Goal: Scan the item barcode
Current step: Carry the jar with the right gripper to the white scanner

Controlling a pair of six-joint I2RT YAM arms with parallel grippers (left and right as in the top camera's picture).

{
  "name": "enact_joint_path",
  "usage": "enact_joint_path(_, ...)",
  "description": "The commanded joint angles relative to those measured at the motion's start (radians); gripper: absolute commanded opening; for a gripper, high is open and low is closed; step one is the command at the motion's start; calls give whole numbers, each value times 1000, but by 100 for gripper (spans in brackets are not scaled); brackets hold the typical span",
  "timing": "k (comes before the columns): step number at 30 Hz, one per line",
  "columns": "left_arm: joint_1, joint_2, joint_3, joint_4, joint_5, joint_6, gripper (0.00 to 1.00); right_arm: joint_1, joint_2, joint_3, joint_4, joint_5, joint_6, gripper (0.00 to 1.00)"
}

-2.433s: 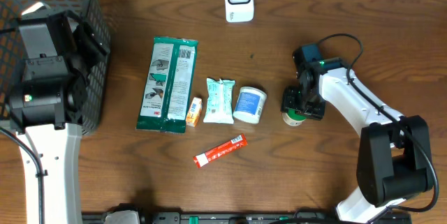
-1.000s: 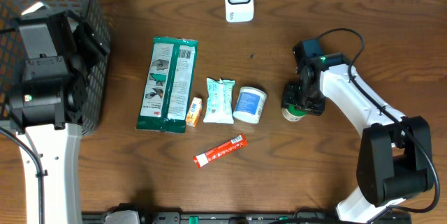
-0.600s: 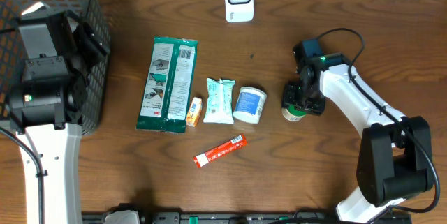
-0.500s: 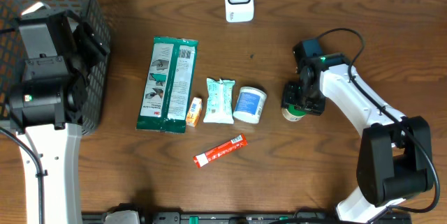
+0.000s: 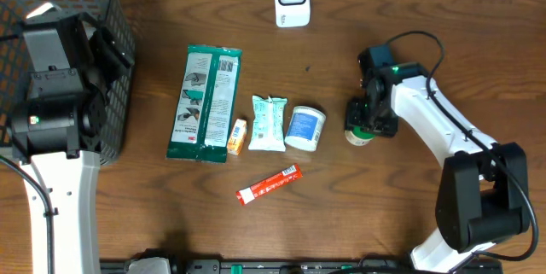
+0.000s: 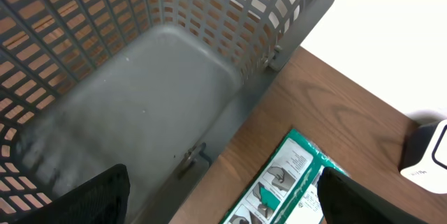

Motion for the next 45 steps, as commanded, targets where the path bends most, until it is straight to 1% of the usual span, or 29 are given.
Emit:
enact_joint_path(1, 3, 2, 4, -1, -9, 2, 84, 2, -45, 127, -29, 10, -52, 44)
enact_joint_path(2, 3, 2, 4, -1, -9, 2, 84, 2, -53, 164, -47, 10, -66, 44)
enact_joint_path(3, 3, 2, 4, -1, -9, 2, 84, 2, -61, 201, -66, 10, -75, 37)
enact_joint_path(4, 3, 2, 4, -1, -9, 2, 84, 2, -70, 232, -81, 10, -85, 26)
enact_joint_path(5, 3, 2, 4, -1, -9, 2, 84, 2, -79, 267, -96, 11, -97, 19)
enact_joint_path(6, 3, 2, 4, -1, -9, 2, 84, 4, -96, 319, -109, 11, -124, 6)
enact_joint_path(7, 3, 2, 4, -1, -9, 1, 84, 5, -106, 349, -113, 11, -138, 1)
enact_joint_path(10, 3, 2, 4, -1, -9, 2, 84, 5, -138, 468, -102, 11, -178, 1)
enact_joint_path(13, 3, 2, 4, -1, -9, 2, 84, 9, -143, 524, -40, 5, -237, 1)
enact_joint_path(18, 3, 2, 4, -1, -9, 2, 84, 50, -130, 528, 180, 6, -298, 1)
enact_joint_path(24, 3, 2, 4, 0, -9, 2, 84, 106, -55, 528, 459, 7, -384, 1)
enact_joint_path(28, 3, 2, 4, -1, -9, 2, 84, 119, 27, 528, 618, 11, -384, 1)
enact_joint_path(34, 3, 2, 4, -1, -9, 2, 84, 118, 200, 528, 888, 16, -385, 1)
enact_joint_path(35, 3, 2, 4, -1, -9, 2, 84, 118, 259, 528, 989, 41, -384, 1)
enact_joint_path(36, 3, 2, 4, -1, -9, 2, 84, 118, 297, 528, 1053, 64, -384, 1)
enact_joint_path(41, 3, 2, 4, -1, -9, 2, 84, 119, 442, 528, 1302, 97, -384, 1)
enact_joint_path(45, 3, 2, 4, -1, -9, 2, 84, 121, 536, 528, 1433, 97, -383, 1)
